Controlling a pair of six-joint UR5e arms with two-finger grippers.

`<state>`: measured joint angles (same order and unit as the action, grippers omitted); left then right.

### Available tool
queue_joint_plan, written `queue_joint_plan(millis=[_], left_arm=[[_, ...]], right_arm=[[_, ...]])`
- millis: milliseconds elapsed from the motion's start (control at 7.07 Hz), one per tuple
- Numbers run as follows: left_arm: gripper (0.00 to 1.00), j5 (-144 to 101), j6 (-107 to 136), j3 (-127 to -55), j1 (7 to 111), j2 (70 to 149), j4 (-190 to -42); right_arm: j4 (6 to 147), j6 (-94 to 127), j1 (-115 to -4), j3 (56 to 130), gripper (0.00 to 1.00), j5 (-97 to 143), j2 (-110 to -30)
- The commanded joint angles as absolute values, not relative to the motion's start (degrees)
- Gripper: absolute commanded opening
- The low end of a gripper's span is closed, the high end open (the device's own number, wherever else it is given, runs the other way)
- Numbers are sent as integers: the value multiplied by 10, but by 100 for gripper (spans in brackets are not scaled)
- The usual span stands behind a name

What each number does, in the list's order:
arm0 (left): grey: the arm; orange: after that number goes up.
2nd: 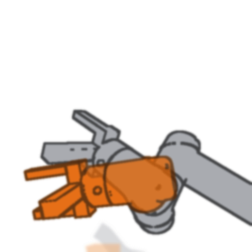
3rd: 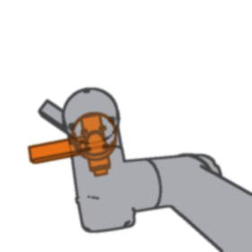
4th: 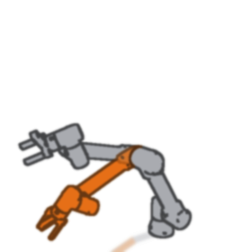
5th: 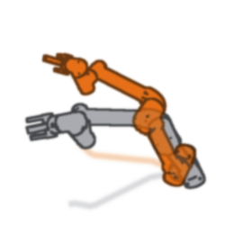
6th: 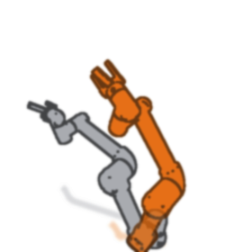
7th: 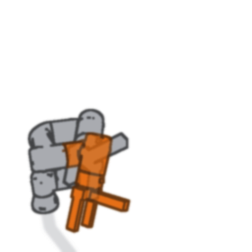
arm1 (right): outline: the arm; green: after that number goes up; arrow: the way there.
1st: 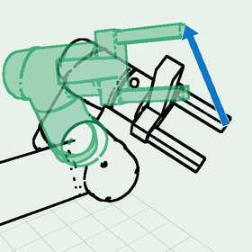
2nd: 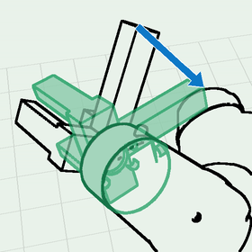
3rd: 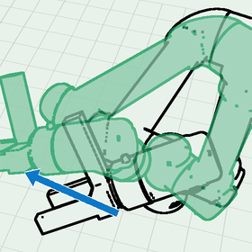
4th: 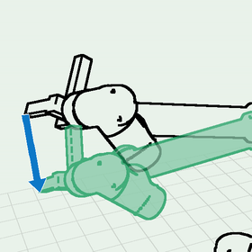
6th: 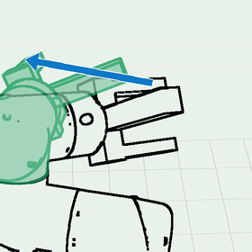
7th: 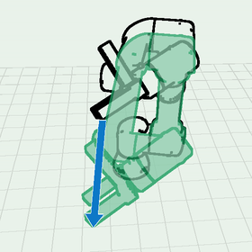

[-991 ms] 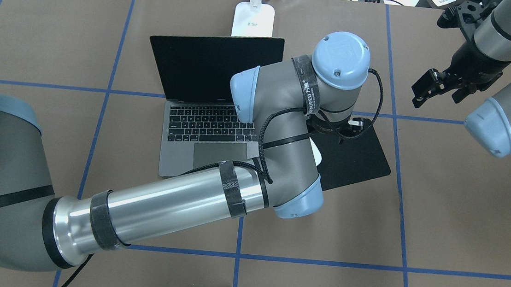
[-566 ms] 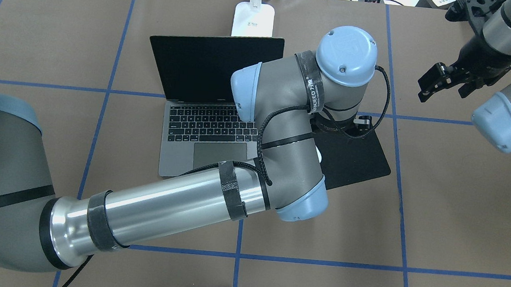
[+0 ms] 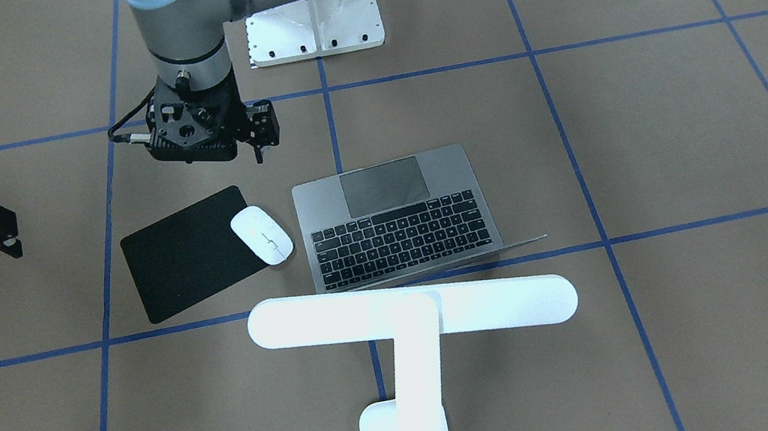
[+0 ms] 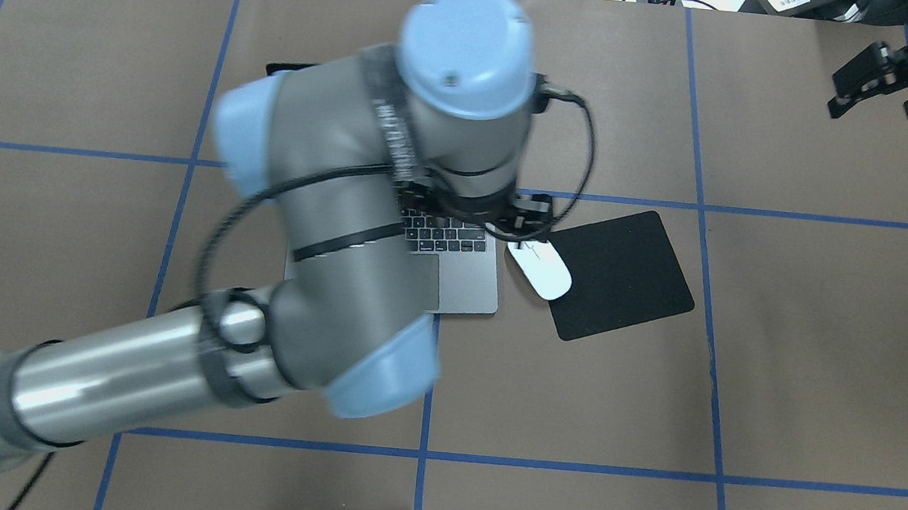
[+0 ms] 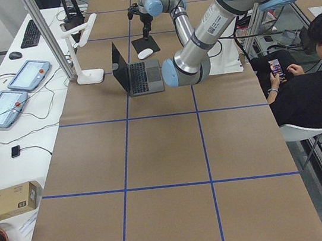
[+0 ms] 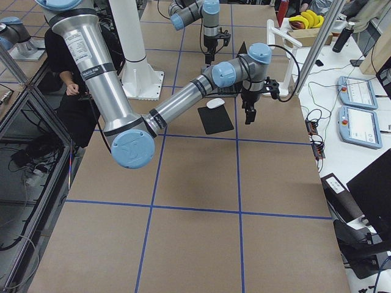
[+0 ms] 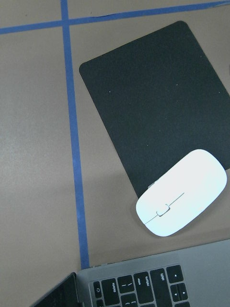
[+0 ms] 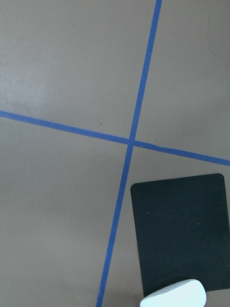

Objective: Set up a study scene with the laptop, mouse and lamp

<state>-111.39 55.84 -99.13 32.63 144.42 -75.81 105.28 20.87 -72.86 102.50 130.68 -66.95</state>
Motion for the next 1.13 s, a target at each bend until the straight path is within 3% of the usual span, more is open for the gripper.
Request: queue_joint_plan(millis=[0, 142, 566, 991], left_arm=[[99, -1170, 466, -1122, 399, 1341, -690], [99, -1173, 424, -1159, 425, 1298, -685], [100, -1272, 253, -1180, 567, 1180, -687], [100, -1323, 83, -1102, 740, 1092, -686]], right_arm=[[1042, 181, -771, 998, 99, 1303, -693], [1042, 179, -793, 986, 99, 1308, -701], [1042, 114, -817, 967, 99, 1311, -715], [1041, 113, -817, 969, 99, 1316, -735]])
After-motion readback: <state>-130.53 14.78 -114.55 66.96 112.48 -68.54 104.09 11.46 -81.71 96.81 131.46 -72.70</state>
